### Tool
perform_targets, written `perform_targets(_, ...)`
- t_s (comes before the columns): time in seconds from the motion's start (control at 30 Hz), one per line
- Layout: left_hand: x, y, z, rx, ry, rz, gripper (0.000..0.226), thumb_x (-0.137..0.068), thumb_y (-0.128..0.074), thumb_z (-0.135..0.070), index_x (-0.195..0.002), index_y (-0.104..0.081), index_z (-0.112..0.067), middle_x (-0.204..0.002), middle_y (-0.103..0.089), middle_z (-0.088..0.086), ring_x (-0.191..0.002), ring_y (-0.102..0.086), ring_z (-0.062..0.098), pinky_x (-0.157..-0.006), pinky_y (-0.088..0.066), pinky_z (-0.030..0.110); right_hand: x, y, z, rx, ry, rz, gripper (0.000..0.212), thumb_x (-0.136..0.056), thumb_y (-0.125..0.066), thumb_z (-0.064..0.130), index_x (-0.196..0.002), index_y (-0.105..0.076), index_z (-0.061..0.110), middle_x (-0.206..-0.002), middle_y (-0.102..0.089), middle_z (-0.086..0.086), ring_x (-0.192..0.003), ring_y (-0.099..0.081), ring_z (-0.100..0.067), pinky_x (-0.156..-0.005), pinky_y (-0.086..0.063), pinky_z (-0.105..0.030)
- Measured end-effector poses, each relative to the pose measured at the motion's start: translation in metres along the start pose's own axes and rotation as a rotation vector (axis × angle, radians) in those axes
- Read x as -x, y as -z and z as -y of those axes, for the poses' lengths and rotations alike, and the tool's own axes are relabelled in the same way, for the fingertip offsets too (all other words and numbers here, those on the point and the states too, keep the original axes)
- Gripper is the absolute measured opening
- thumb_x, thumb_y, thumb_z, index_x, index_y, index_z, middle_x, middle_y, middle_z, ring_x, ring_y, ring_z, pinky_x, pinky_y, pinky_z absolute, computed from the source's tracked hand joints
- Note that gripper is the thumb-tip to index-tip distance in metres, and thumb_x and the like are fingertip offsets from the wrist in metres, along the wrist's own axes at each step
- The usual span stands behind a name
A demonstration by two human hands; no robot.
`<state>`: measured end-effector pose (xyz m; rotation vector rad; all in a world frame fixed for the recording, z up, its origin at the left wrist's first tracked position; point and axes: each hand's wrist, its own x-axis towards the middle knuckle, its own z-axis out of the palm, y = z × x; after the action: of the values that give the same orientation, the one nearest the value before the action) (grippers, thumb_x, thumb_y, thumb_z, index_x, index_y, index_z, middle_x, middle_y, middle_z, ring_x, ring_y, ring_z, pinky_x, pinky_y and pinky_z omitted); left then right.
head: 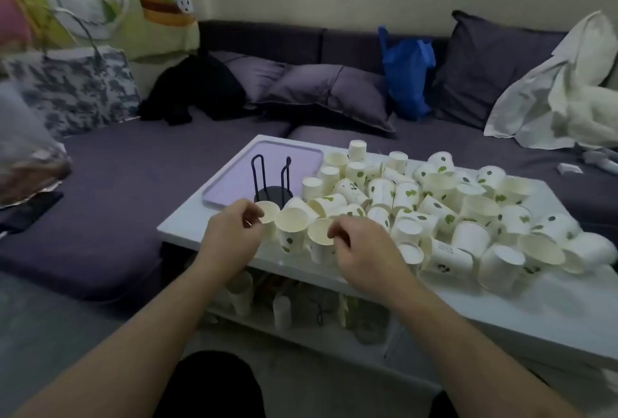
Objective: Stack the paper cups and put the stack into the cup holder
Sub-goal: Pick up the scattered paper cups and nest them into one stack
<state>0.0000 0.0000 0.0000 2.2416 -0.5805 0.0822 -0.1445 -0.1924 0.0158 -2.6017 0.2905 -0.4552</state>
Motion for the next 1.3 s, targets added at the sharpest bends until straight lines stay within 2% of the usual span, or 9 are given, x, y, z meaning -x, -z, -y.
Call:
perform_targets(0.13, 0.001, -0.014, 0.002, 0.034, 0.119, 0.004, 0.020, -0.094, -0.063, -0.011, -0.110, -0.066, -0.022, -0.093, -0.067, -0.007, -0.085, -0.063, 0.009, -0.065, -0.048, 0.022, -0.005, -0.013, -0.001, 0.122, 0.053, 0.059, 0.025, -0.098, -0.055, 0.018, -0.120, -0.066, 0.022, -0.112, -0.062, 0.007, -0.107, -0.054, -0.019, -0.090, -0.044, -0.030)
perform_targets(0.33, -0.012, -0.025, -0.005, 0.102, 0.089, 0.012, 0.025, -0.094, -0.062, -0.009, -0.107, -0.065, -0.030, -0.090, -0.068, -0.005, -0.081, -0.063, 0.010, -0.063, -0.047, 0.021, -0.043, -0.044, 0.011, 0.214, 0.133, 0.046, 0.038, -0.099, -0.064, 0.034, -0.136, -0.064, 0.025, -0.121, -0.053, -0.001, -0.115, -0.045, -0.022, -0.100, -0.042, -0.036)
perform_targets(0.5, -0.009, -0.033, 0.001, 0.082, 0.056, 0.027, 0.032, -0.095, -0.067, -0.006, -0.113, -0.064, -0.032, -0.095, -0.065, -0.013, -0.086, -0.063, 0.005, -0.065, -0.044, 0.008, -0.063, -0.069, 0.014, 0.280, 0.183, 0.060, 0.029, -0.098, -0.067, 0.035, -0.123, -0.076, 0.023, -0.113, -0.055, -0.001, -0.110, -0.043, -0.022, -0.088, -0.038, -0.033)
perform_targets(0.67, -0.015, -0.017, -0.001, 0.115, 0.010, 0.067, 0.042, -0.090, -0.074, -0.008, -0.121, -0.060, -0.033, -0.104, -0.064, -0.013, -0.094, -0.063, 0.007, -0.069, -0.050, 0.013, -0.066, -0.073, 0.012, 0.221, 0.210, -0.025, 0.013, -0.091, -0.076, 0.021, -0.102, -0.082, 0.020, -0.096, -0.059, 0.001, -0.093, -0.038, -0.017, -0.079, -0.034, -0.030)
perform_targets(0.93, -0.009, -0.014, 0.003, 0.234, 0.012, 0.244, 0.108, -0.071, -0.094, -0.044, -0.156, -0.028, -0.033, -0.141, -0.045, -0.015, -0.126, -0.050, 0.006, -0.095, -0.045, 0.021, -0.053, -0.026, 0.019, -0.080, 0.214, -0.064, 0.011, -0.093, -0.077, 0.013, -0.100, -0.080, 0.021, -0.093, -0.060, 0.007, -0.092, -0.049, -0.013, -0.078, -0.041, -0.025)
perform_targets(1.0, -0.005, -0.015, -0.003, 0.338, 0.053, 0.282, 0.093, -0.077, -0.092, -0.039, -0.149, -0.034, -0.039, -0.133, -0.057, -0.016, -0.121, -0.058, 0.007, -0.090, -0.051, 0.022, -0.048, -0.013, 0.019, -0.233, 0.194, -0.053, 0.014, -0.094, -0.077, 0.014, -0.104, -0.080, 0.024, -0.092, -0.062, 0.010, -0.090, -0.055, -0.009, -0.078, -0.045, -0.017)
perform_targets(1.13, -0.001, -0.011, -0.004, 0.271, 0.100, 0.244, 0.063, -0.083, -0.086, -0.041, -0.133, -0.048, -0.041, -0.119, -0.063, -0.017, -0.109, -0.061, 0.008, -0.082, -0.052, 0.026, -0.046, 0.007, -0.003, -0.395, 0.009, -0.160, 0.031, -0.099, -0.068, 0.009, -0.123, -0.066, 0.028, -0.090, -0.066, 0.008, -0.085, -0.063, -0.010, -0.074, -0.050, -0.020)
perform_targets(1.2, 0.000, -0.008, 0.000, 0.222, 0.119, 0.244, 0.060, -0.084, -0.086, -0.041, -0.131, -0.049, -0.041, -0.116, -0.063, -0.019, -0.107, -0.061, 0.007, -0.082, -0.051, 0.027, -0.046, 0.009, -0.019, -0.231, -0.064, -0.147, 0.027, -0.098, -0.067, 0.011, -0.117, -0.063, 0.029, -0.093, -0.065, 0.011, -0.088, -0.062, -0.007, -0.077, -0.049, -0.022)
perform_targets(1.3, 0.001, -0.005, 0.008, 0.161, 0.149, 0.263, 0.058, -0.083, -0.086, -0.042, -0.130, -0.050, -0.040, -0.117, -0.063, -0.016, -0.108, -0.061, 0.010, -0.084, -0.051, 0.030, -0.042, 0.000, -0.025, 0.050, 0.002, 0.045, 0.022, -0.096, -0.071, 0.031, -0.118, -0.068, 0.031, -0.107, -0.064, 0.016, -0.103, -0.056, -0.010, -0.096, -0.048, -0.034)
